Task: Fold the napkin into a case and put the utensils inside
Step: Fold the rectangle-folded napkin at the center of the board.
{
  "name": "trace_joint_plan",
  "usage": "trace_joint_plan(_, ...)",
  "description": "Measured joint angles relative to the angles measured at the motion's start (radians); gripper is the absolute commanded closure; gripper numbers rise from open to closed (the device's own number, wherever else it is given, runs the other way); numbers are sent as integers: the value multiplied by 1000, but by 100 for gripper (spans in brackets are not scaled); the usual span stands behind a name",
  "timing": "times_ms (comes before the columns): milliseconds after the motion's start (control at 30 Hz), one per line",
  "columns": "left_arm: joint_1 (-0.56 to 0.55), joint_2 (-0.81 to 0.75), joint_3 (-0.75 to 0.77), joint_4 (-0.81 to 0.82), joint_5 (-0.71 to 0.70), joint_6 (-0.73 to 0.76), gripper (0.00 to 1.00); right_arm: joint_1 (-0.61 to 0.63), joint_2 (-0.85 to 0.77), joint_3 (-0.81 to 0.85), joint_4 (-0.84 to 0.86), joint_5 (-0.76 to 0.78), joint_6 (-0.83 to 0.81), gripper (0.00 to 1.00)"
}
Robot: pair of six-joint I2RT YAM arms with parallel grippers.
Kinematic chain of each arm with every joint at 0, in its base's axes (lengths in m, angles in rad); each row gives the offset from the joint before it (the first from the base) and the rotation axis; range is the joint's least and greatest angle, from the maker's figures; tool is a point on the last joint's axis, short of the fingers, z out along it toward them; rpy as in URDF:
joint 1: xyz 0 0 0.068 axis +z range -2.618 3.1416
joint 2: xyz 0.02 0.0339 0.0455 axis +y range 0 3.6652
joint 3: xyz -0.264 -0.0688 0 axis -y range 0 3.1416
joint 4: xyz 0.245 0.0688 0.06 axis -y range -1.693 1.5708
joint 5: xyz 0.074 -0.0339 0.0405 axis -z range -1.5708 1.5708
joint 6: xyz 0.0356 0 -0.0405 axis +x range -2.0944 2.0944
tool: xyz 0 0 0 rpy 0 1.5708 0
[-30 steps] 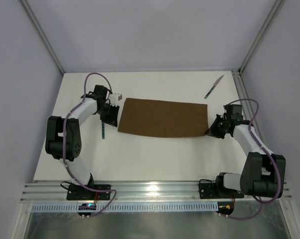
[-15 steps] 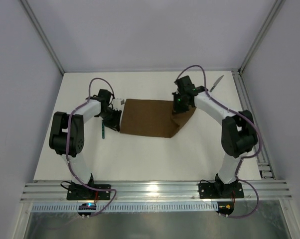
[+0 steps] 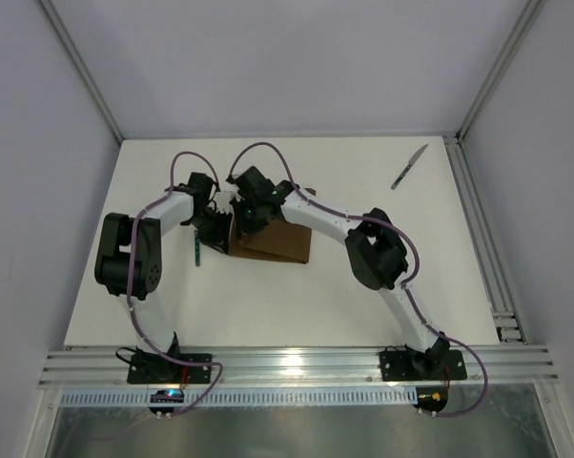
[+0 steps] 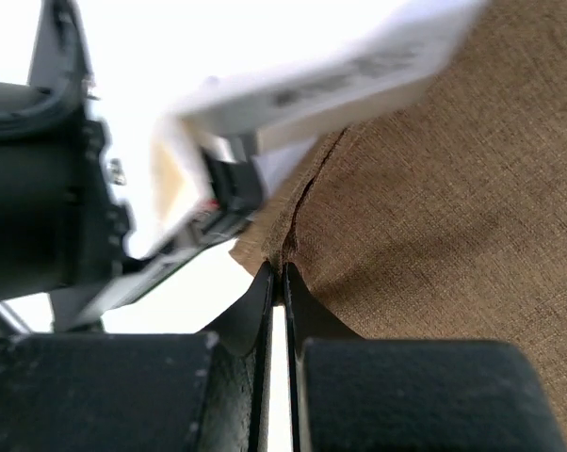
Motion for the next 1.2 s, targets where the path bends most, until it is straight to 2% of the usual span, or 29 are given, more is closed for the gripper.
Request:
trace_joint_plan(300, 2, 2, 0, 1, 8, 0, 84, -16, 8, -22, 86, -70, 57, 96)
trace_joint_plan(600, 26, 2, 0, 1, 10, 0, 84, -18, 10, -102, 111, -66, 117, 96)
trace_joint_plan(633, 27, 2, 0, 0, 10, 0, 83, -18, 10, -116, 118, -68, 124, 92)
trace_joint_plan(700, 27, 2, 0, 0, 9, 0, 83, -18, 10, -140, 130, -73, 137, 70)
trace_joint_plan(767, 27, 2, 1, -1, 6, 0, 80, -18, 10, -154, 135, -89, 146, 56)
trace_joint_plan(833, 27, 2, 9, -8, -2, 2, 78, -19, 10, -154, 138, -111, 144, 49)
trace_joint_plan(867, 28, 2, 15, -12, -6, 3, 76, -21, 8, -154, 141, -122, 138, 41)
trace_joint_plan(967, 34, -7, 37, -22, -15, 6, 69, -39, -27, -164, 130, -141, 106, 37)
trace_joint_plan(1067, 43, -28, 52, -34, -26, 10, 62, -109, -133, -224, 127, -147, 79, 37)
trace_joint_plan(1200, 50, -66, 57, -52, -38, 12, 58, -323, -298, -295, 124, -116, 65, 36)
